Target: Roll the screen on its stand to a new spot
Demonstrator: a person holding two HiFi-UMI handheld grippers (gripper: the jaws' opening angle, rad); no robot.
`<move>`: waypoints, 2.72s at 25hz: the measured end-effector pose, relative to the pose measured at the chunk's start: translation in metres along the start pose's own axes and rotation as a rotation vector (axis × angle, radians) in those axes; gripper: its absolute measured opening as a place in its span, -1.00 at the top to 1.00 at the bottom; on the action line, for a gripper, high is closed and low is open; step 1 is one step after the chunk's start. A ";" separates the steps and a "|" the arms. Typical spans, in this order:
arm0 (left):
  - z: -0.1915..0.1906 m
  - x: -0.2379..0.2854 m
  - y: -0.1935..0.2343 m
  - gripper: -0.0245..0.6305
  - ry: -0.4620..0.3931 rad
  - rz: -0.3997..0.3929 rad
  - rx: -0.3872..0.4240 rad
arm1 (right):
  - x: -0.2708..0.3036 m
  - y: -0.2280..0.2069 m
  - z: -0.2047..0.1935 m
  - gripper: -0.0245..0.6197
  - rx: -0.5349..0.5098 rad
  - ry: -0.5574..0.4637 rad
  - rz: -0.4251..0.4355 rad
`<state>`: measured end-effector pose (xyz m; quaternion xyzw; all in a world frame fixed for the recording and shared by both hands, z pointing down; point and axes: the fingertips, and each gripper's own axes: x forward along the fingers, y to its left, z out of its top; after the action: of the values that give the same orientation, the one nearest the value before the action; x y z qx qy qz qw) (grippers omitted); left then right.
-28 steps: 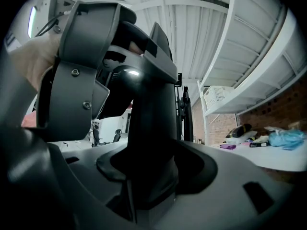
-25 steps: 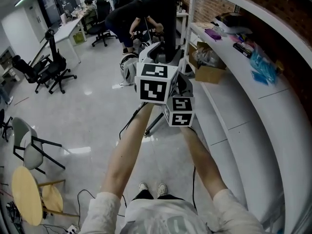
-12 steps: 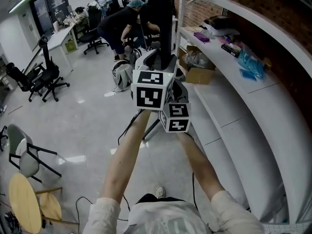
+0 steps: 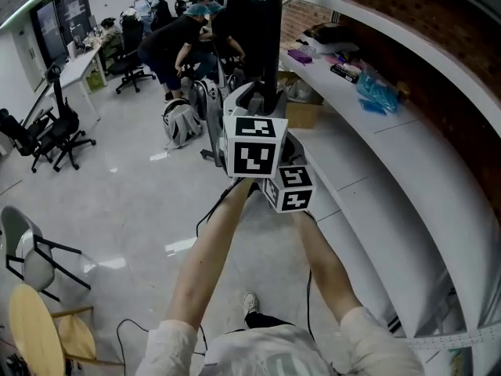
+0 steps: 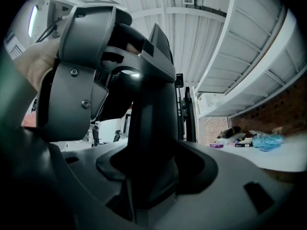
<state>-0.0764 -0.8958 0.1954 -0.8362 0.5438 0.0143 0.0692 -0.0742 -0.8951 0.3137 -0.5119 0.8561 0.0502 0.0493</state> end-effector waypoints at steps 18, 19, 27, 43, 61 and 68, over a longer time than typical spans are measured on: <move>0.012 -0.086 -0.058 0.33 0.004 -0.034 -0.077 | -0.101 0.033 0.016 0.08 0.002 0.024 0.014; 0.013 -0.089 -0.061 0.33 -0.003 -0.037 -0.082 | -0.104 0.034 0.016 0.08 0.000 0.021 0.016; 0.021 -0.106 -0.111 0.33 -0.026 -0.070 -0.132 | -0.155 0.015 0.023 0.08 -0.007 0.020 0.012; 0.032 -0.134 -0.215 0.32 -0.025 -0.068 -0.147 | -0.255 -0.025 0.034 0.08 0.001 0.021 0.024; 0.052 -0.183 -0.345 0.32 -0.036 -0.033 -0.153 | -0.388 -0.068 0.053 0.08 0.011 0.009 0.066; 0.059 -0.212 -0.391 0.32 -0.048 -0.019 -0.154 | -0.441 -0.074 0.060 0.08 0.022 -0.012 0.083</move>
<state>0.1962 -0.5402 0.1968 -0.8436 0.5314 0.0756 0.0177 0.2005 -0.5372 0.3111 -0.4751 0.8768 0.0461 0.0580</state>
